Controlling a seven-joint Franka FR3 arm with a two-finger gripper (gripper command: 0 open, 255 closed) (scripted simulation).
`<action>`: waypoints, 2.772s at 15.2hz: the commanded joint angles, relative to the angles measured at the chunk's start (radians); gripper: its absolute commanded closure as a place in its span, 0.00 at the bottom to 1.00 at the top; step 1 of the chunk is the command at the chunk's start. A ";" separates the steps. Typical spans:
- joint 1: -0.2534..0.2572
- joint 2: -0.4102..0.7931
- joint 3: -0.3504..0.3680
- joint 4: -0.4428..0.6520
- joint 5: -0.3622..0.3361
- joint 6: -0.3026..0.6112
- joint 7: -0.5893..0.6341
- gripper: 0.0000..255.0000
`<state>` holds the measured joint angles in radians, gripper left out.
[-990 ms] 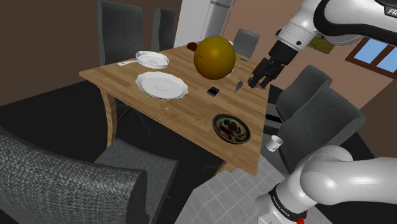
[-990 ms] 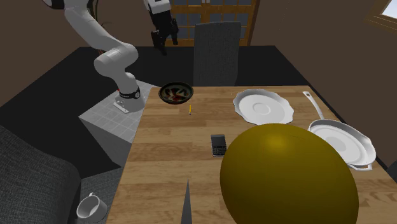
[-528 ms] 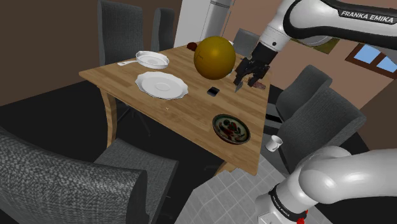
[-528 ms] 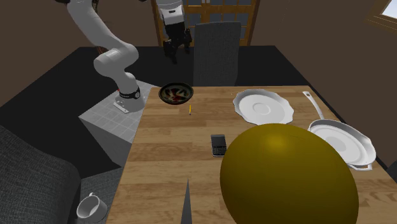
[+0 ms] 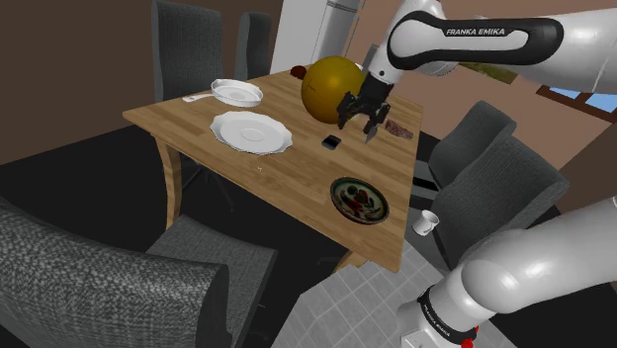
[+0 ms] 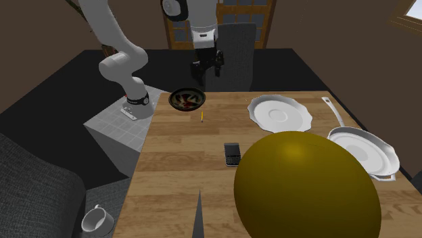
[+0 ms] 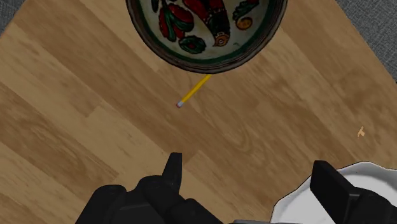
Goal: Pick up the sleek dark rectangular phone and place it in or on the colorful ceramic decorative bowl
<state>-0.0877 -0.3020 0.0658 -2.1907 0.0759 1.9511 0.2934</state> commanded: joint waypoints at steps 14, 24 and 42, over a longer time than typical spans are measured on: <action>-0.072 0.547 -0.042 0.395 -0.116 0.097 0.353 0.00; -0.095 0.781 -0.095 0.597 -0.129 0.102 0.466 0.00; -0.097 0.805 -0.095 0.572 -0.130 0.152 0.466 1.00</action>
<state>-0.1847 0.5025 -0.0295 -1.6180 -0.0540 2.1028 0.7596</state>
